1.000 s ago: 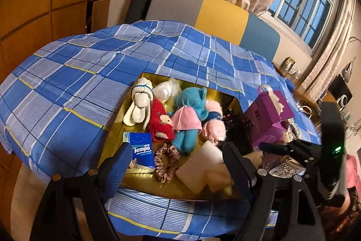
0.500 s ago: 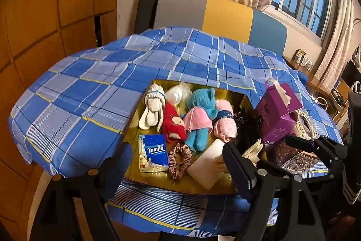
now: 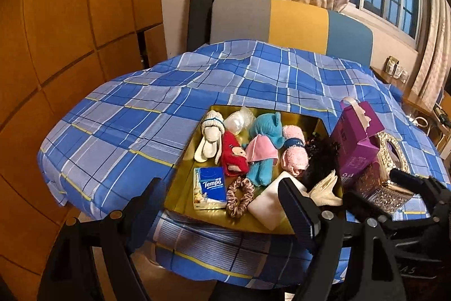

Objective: Organize soft objects

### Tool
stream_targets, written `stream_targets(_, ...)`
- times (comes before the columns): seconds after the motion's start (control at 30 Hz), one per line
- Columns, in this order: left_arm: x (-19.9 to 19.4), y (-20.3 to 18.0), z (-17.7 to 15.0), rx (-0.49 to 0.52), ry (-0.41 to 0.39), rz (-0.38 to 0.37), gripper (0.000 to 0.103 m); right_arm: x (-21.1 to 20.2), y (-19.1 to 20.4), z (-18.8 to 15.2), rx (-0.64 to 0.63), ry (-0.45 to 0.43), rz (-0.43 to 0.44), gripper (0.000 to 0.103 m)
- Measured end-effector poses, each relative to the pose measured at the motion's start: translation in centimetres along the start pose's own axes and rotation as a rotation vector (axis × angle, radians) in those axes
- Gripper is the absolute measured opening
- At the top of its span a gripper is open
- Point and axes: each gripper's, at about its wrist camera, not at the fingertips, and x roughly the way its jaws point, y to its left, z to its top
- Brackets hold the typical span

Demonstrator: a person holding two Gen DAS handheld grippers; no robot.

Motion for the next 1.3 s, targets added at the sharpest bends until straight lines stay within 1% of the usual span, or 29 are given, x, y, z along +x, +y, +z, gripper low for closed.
stream_targets(0.23,-1.6,-1.0,-1.0,0.029,-0.018,0.042,0.082,-2.5,-0.9,-0.8,0.064,-0.073,-0.144,0.103)
stream_targets(0.3,-1.9,-1.2,-1.2,0.031,-0.019,0.039,0.082,-3.2,-1.4,-1.2,0.097,-0.089,-0.184,0.103)
stream_targets(0.4,-2.4,-1.7,-1.7,0.034,-0.019,0.032,0.082,-3.8,-1.8,-2.0,0.132,-0.093,-0.213,0.103)
stream_targets(0.5,-2.7,-2.0,-2.1,0.049,-0.024,0.065,0.082,-4.5,-2.0,-3.0,0.155,-0.099,-0.246,0.103)
stream_targets(0.57,-2.8,-2.1,-2.4,0.056,-0.025,0.063,0.082,-4.7,-1.8,-3.6,0.155,-0.105,-0.261,0.103)
stream_targets(0.63,-2.9,-2.2,-2.7,0.053,-0.015,0.047,0.082,-4.7,-1.4,-3.8,0.134,-0.092,-0.282,0.103)
stream_targets(0.73,-3.1,-2.3,-3.1,0.049,-0.012,0.045,0.082,-5.0,-1.0,-4.0,0.125,-0.1,-0.289,0.103)
stream_targets(0.8,-3.1,-2.3,-3.2,0.052,-0.008,0.046,0.077,-5.3,-0.7,-4.0,0.118,-0.11,-0.322,0.103)
stream_targets(0.83,-3.1,-2.3,-3.2,0.052,-0.007,0.046,0.073,-5.4,-0.7,-4.0,0.121,-0.114,-0.332,0.103)
stream_targets(1.0,-3.1,-2.0,-3.3,0.033,0.003,0.027,0.073,-5.6,-1.1,-4.0,0.15,-0.106,-0.319,0.103)
stream_targets(1.2,-3.0,-2.0,-3.4,0.034,0.011,0.014,0.073,-5.6,-1.0,-4.1,0.146,-0.103,-0.309,0.103)
stream_targets(1.3,-3.0,-2.1,-3.4,0.039,0.011,0.019,0.073,-5.6,-1.0,-4.1,0.146,-0.103,-0.309,0.103)
